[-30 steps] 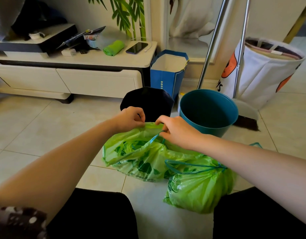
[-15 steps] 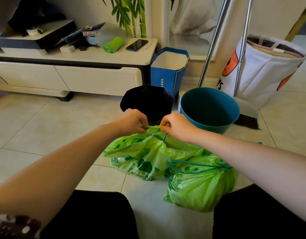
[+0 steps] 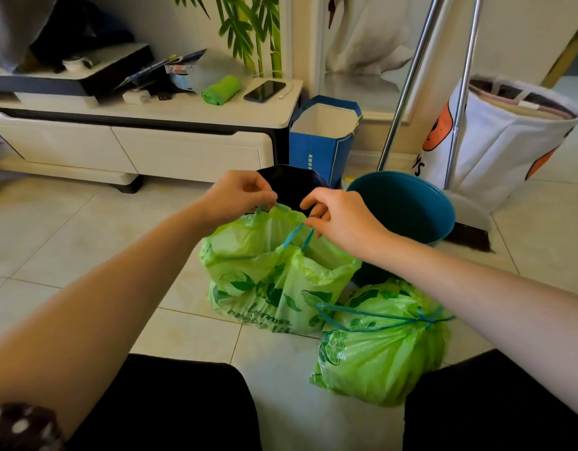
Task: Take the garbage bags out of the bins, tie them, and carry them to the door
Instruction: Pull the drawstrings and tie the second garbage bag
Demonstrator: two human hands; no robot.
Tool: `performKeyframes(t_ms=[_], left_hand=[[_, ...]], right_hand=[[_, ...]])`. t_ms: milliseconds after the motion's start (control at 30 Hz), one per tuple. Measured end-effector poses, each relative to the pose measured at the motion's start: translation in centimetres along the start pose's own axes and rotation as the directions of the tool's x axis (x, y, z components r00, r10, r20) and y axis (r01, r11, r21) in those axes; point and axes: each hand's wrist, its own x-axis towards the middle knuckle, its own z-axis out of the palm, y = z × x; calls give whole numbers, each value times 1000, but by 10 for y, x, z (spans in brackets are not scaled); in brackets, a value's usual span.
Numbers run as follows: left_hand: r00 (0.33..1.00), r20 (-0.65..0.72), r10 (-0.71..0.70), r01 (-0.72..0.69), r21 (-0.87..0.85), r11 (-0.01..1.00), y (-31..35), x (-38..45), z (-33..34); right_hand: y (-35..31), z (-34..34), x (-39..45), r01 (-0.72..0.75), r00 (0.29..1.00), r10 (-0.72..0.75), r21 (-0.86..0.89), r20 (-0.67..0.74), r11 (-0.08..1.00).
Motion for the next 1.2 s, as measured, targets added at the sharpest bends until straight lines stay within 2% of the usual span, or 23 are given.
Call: performKeyframes(t_ms=[233,333,433,500,567,667,700,767,833,933,967,1067,1200], left_hand=[[953,-297,-65,-10,-243,970,10,-6,-39],[927,-367,-79,-23,-264,964,12,-13,-52],[922,-385,-36,-57,-228,972,18,-20,-58],[903,-428,21,-124,-213,969,26,-25,-60],[848,-520,99,-242,-215,946,40,-29,-64],[762,-611,213,-411,-203,889,66,-35,-67],[756,-610,236,-427,-187,885,72,-36,-65],[782,-579,231,-390,-165,906,77,-39,-59],[781,-587,215,-366,-150,918,81,-43,-53],[732,-607,310,-444,-79,893,92,-47,-52],[736,-593,328,-452,-70,889,95,-49,-51],[795,-506,335,-426,-72,902,97,-52,-40],[839,-387,382,-422,-19,906,103,-57,-24]], right_hand=[[-10,-25,2,24,993,-20,34,-115,999],[-10,-33,0,25,991,-24,3,-130,1000],[-14,-38,-1,63,987,-70,-59,-144,996],[-25,-47,-1,92,968,-79,44,-240,995],[-40,-59,-1,170,924,-95,176,-369,970],[-58,-69,-4,334,839,-196,197,-508,922],[-61,-70,-3,351,832,-205,202,-516,914],[-64,-70,-4,311,870,-170,247,-463,918],[-66,-71,-6,271,900,-133,294,-416,916],[-76,-76,-9,342,864,-150,340,-481,876],[-79,-76,-9,364,853,-164,338,-495,868],[-82,-70,-7,346,869,-185,296,-458,890],[-88,-69,1,367,855,-289,109,-430,924]])
